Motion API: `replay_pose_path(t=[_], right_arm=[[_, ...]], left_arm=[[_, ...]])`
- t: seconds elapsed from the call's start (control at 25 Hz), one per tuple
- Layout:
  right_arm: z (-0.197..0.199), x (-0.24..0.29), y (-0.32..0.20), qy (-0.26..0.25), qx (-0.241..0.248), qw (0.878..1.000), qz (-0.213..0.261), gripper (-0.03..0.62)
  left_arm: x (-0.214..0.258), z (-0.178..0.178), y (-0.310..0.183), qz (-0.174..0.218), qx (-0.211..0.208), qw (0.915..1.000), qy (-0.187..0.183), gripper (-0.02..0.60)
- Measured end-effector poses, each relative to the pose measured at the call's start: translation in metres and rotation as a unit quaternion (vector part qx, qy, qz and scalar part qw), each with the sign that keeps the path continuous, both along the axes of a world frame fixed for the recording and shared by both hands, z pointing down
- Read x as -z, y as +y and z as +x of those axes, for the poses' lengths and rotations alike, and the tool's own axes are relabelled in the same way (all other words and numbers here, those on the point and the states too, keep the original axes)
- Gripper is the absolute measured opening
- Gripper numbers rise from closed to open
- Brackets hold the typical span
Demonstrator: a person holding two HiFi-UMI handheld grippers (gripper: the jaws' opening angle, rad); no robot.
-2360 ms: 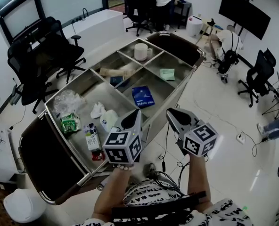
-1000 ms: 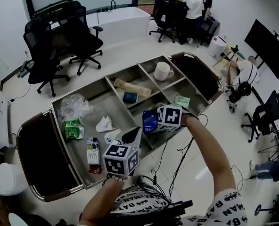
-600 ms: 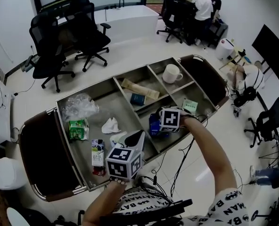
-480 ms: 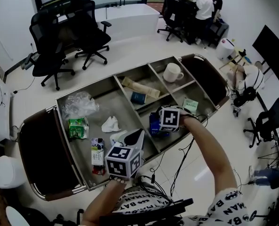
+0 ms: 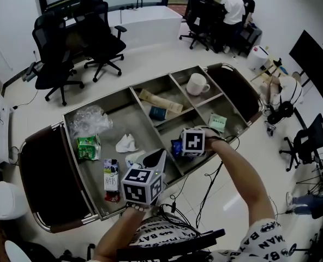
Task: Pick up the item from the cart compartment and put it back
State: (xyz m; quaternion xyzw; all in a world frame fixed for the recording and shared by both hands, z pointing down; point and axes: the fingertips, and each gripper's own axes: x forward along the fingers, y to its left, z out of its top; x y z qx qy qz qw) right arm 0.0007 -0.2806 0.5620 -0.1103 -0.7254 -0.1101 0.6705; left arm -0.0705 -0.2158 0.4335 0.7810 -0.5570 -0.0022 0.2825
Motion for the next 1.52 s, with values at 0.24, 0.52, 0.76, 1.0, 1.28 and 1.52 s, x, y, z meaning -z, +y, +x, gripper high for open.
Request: replay_pose_path(t=[0.24,0.52,0.76,1.0,1.28,1.52], right_arm=[[-0.012,0.048,-0.013,-0.122,-0.059,0.991,0.017,0.225],[-0.006,0.168,-0.024,-0.375,-0.193,0.905,0.055,0.225],[0.034,0.226,-0.011,-0.514,-0.269,0.81,0.083,0.225],[0.096,0.245,0.017,-0.584,-0.348,0.723,0.12,0.225],[0.158,0.223,0.067,-0.615,-0.449,0.63,0.154,0.225],[0.177,0.178,0.107,-0.599,-0.507,0.6,0.156,0.224]], left_arm=[[0.0,-0.003,0.0,0.009,0.005,0.9999,-0.003,0.0],[0.018,-0.009,-0.004,0.038,0.009,0.9989,-0.026,0.0],[0.024,-0.004,-0.008,0.062,0.009,0.997,-0.045,0.0],[0.029,0.014,0.004,0.087,-0.01,0.9953,-0.043,0.0],[0.033,0.043,0.028,0.11,-0.042,0.9917,-0.053,0.0],[0.031,0.063,0.045,0.124,-0.069,0.988,-0.061,0.0]])
